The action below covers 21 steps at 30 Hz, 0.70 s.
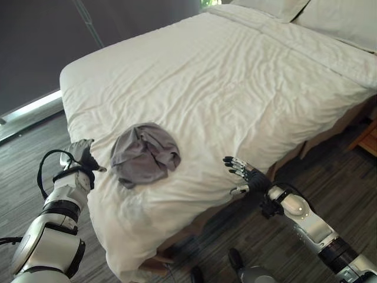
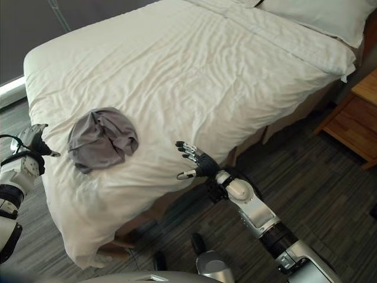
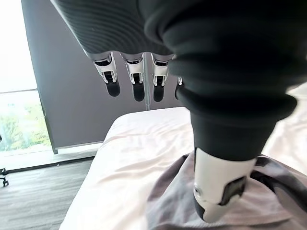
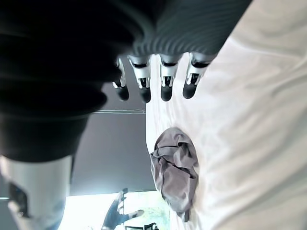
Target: Pick up bed clothes into laundry basket.
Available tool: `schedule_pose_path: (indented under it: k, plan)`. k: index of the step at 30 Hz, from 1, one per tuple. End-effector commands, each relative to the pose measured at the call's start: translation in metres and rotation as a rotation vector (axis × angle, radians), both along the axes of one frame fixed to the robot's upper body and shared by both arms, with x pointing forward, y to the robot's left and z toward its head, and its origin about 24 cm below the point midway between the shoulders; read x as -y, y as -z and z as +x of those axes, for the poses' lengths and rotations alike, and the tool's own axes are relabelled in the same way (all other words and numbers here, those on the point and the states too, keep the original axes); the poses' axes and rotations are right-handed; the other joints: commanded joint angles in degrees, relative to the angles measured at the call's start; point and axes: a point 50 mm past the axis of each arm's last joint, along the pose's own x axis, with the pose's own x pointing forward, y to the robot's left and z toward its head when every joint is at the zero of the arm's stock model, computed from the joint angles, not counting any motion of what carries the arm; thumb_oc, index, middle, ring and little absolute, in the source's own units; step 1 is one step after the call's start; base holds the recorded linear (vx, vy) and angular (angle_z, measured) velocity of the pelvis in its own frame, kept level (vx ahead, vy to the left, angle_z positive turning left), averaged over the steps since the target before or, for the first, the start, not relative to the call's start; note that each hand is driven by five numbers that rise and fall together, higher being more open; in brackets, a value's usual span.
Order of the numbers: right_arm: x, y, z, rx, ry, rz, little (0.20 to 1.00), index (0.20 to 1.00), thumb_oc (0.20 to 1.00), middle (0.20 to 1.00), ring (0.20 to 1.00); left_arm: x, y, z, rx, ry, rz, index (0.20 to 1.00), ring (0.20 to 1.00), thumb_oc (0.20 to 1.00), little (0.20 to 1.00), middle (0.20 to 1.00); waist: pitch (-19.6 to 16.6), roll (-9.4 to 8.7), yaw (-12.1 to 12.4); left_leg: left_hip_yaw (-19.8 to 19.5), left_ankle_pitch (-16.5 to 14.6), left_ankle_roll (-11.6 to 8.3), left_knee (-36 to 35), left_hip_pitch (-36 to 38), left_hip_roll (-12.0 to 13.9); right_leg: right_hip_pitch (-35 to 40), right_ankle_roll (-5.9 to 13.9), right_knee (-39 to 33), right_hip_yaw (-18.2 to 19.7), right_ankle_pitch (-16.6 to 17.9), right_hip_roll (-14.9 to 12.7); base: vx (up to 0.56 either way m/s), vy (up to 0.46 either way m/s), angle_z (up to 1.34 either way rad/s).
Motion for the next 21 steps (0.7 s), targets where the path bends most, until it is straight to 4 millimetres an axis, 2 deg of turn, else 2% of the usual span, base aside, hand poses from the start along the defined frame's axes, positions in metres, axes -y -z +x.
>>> schedule_pose_path:
  k: [1,6,12,16,19,21]
  plan:
    - [-0.011,-0.026,-0.002,0.125,-0.046,0.128,1.000,1.000,1.000,1.000,1.000,-0.003,-0.027,0.010,0.060,-0.005,0.086,1.000,1.000,1.000,1.000,1.000,-1.57,-2.79,-0.03,0.26,1.92,-0.99,0.33,1.99,-0.06,3.65,3.94,2.38,0.70,-6.74,-4.41,0.00,0.015,-0.14]
    - [-0.008,-0.023,-0.003,0.115,-0.042,0.118,1.000,1.000,1.000,1.000,1.000,-0.002,-0.028,0.014,0.033,-0.029,0.067,1.000,1.000,1.000,1.000,1.000,-1.07,-2.22,-1.09,0.78,1.98,-1.16,0.33,1.37,-0.06,2.58,4.27,2.47,1.10,-6.47,-4.53,0.00,0.020,-0.06]
    - [0.004,-0.015,-0.015,0.067,-0.008,0.144,1.000,1.000,1.000,1.000,1.000,-0.020,-0.024,0.002,0.000,-0.104,0.099,1.000,1.000,1.000,1.000,1.000,0.55,-0.87,-2.67,1.93,2.20,-1.50,0.33,-0.50,-0.32,-0.14,4.66,2.56,1.90,-5.80,-4.77,0.00,0.015,-0.06]
    - [0.008,-0.009,-0.018,0.042,0.004,0.141,1.000,1.000,1.000,1.000,1.000,-0.028,-0.033,-0.002,-0.032,-0.107,0.193,1.000,1.000,1.000,1.000,1.000,3.14,0.17,-4.37,3.07,3.04,-1.94,0.33,-4.12,-0.23,-5.20,4.96,3.57,2.66,-4.83,-4.58,-0.08,0.037,-0.17]
    - [0.010,-0.005,-0.022,0.026,0.012,0.141,1.000,1.000,1.000,1.000,1.000,-0.042,-0.044,-0.010,-0.049,-0.154,0.258,1.000,1.000,1.000,1.000,1.000,4.85,0.33,-6.25,4.40,3.75,-2.39,0.33,-8.37,0.19,-10.52,5.20,4.17,3.54,-3.31,-4.04,-0.09,0.032,-0.19]
    - [0.011,-0.003,-0.021,0.020,0.020,0.139,1.000,1.000,1.000,1.000,1.000,-0.042,-0.046,-0.009,-0.060,-0.150,0.286,1.000,1.000,1.000,1.000,1.000,5.48,0.41,-6.84,5.07,3.96,-2.51,0.33,-10.54,0.24,-13.13,5.39,4.34,4.07,-2.60,-3.83,-0.07,0.029,-0.21]
